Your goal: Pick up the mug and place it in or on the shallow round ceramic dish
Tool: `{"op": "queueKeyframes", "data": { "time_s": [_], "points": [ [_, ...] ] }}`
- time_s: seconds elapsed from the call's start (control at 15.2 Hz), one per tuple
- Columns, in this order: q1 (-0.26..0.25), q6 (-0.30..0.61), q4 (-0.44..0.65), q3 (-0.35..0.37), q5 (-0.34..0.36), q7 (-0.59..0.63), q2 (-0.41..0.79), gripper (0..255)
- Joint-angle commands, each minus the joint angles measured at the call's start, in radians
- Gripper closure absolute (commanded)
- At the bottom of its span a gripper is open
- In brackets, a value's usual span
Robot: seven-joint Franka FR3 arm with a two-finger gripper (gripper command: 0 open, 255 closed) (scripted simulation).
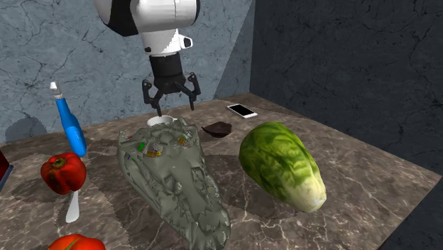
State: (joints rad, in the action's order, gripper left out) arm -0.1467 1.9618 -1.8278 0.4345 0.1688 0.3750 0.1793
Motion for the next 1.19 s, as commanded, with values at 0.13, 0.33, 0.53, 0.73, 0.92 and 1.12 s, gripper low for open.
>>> {"op": "queueKeyframes", "data": {
  "time_s": [0.13, 0.33, 0.53, 0.73, 0.92, 1.12],
  "points": [
    [-0.061, -0.022, 0.162, 0.008, 0.065, 0.068, 0.163, 0],
    [-0.117, -0.053, 0.304, 0.003, 0.107, 0.102, 0.288, 0],
    [-0.180, -0.097, 0.472, -0.008, 0.143, 0.124, 0.420, 0],
    [-0.184, -0.078, 0.470, -0.013, 0.149, 0.128, 0.437, 0],
    [-0.181, -0.044, 0.444, -0.016, 0.154, 0.132, 0.447, 0],
    [-0.180, -0.016, 0.424, -0.020, 0.159, 0.136, 0.456, 0]
  ]
}}
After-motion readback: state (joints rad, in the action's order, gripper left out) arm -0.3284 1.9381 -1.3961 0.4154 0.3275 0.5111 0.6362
